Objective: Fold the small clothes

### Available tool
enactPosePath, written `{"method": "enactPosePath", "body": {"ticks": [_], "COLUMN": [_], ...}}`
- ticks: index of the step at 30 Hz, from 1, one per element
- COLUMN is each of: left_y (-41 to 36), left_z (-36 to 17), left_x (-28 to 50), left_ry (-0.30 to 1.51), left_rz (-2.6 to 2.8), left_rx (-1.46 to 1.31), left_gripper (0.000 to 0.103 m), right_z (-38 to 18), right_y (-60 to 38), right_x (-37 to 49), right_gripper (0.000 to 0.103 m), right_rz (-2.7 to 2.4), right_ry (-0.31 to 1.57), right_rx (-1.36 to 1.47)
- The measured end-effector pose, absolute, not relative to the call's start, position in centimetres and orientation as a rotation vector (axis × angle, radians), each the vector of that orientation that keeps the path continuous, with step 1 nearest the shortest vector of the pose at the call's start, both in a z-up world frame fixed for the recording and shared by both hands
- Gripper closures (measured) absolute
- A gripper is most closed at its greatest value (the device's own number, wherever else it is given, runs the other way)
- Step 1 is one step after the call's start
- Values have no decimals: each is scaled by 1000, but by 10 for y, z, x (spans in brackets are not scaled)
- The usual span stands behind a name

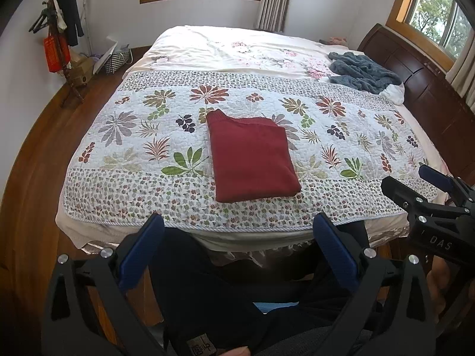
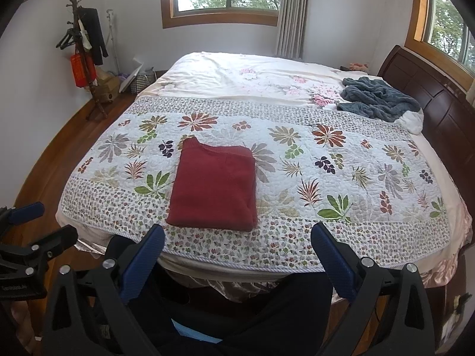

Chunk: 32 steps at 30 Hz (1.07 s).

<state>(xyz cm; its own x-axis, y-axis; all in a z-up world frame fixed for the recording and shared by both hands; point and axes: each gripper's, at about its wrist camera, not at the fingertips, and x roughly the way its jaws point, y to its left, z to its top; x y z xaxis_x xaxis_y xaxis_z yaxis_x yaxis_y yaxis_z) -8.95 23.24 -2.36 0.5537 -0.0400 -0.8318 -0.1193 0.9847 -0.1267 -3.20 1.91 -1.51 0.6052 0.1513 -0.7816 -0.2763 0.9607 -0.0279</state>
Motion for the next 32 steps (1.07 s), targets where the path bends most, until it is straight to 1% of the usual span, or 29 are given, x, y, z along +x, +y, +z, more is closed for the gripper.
{"method": "enactPosePath", "body": {"ticks": [32], "left_y": [236], "left_z": [-26], "left_x": [-86], "left_ry": [990], "left_rz": [45], "left_rx": [-165], "left_gripper": [4], "right_z": [-19], "right_y": [18], "right_x": [-31], "right_gripper": [4], "right_rz": [255], "right_ry": [910], "right_rx": [-142]}}
